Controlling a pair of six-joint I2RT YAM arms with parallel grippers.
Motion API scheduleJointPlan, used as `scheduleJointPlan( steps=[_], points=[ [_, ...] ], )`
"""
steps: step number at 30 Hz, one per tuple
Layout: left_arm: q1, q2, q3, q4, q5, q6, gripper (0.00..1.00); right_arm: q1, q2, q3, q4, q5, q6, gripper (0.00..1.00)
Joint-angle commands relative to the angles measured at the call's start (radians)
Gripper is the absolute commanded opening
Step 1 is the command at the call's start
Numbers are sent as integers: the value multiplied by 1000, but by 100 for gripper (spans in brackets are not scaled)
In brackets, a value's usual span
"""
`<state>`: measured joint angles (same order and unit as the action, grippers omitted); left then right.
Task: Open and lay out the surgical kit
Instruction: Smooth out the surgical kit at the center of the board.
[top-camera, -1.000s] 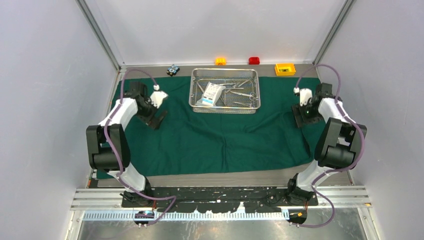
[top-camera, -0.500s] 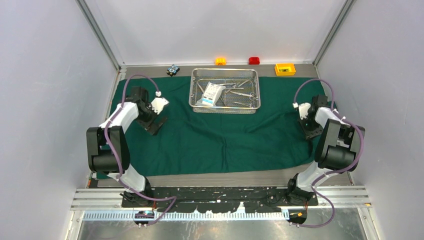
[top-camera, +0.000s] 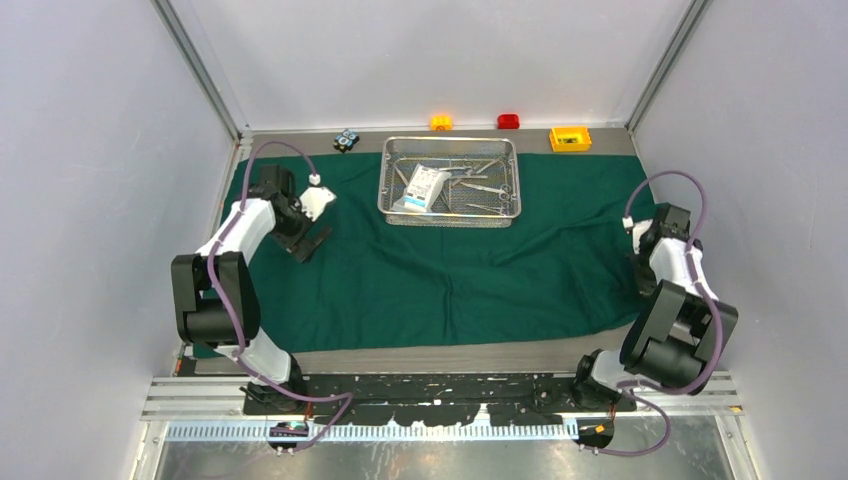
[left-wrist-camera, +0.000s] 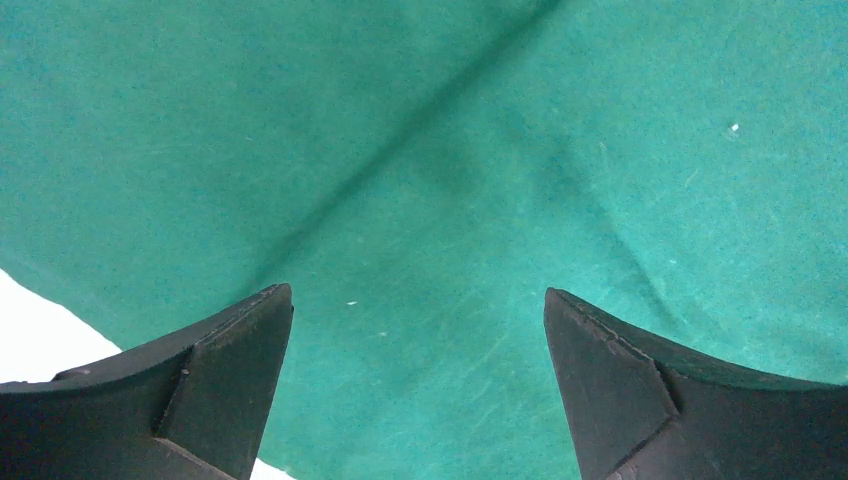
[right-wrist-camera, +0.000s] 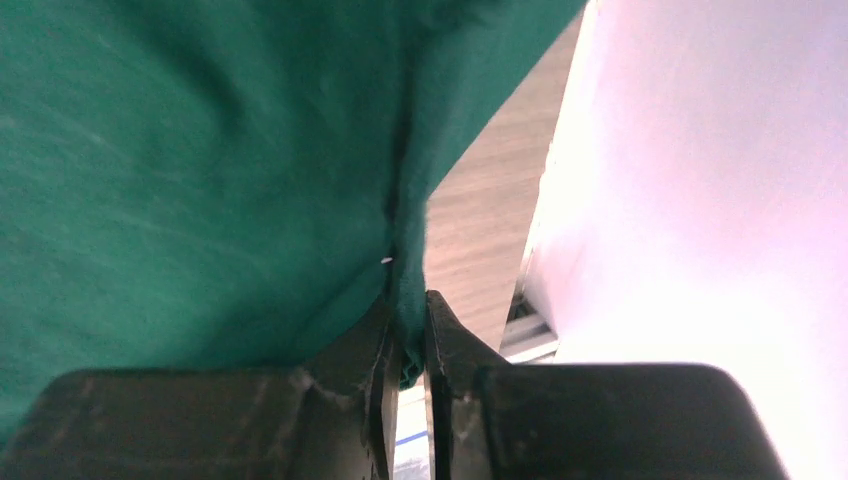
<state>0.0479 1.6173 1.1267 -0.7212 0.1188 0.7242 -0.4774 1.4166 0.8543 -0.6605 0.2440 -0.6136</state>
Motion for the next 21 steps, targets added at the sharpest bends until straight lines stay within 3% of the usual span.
scheduleJointPlan(
  steps=[1,6,14,21],
  points=[
    [1,12,80,-25,-8,18,99,-50,-111,-65,-28,67,30,17],
    [-1,31,125,-59,-17,15,99,-132,-191,-150,-27,122,-4,18],
    [-2,36,143,-63,-21,14,99,-292,-267,-249,48,152,-102,42],
    [-2,37,106,-30,-45,11,99,-331,-217,-199,90,154,-120,51]
  ],
)
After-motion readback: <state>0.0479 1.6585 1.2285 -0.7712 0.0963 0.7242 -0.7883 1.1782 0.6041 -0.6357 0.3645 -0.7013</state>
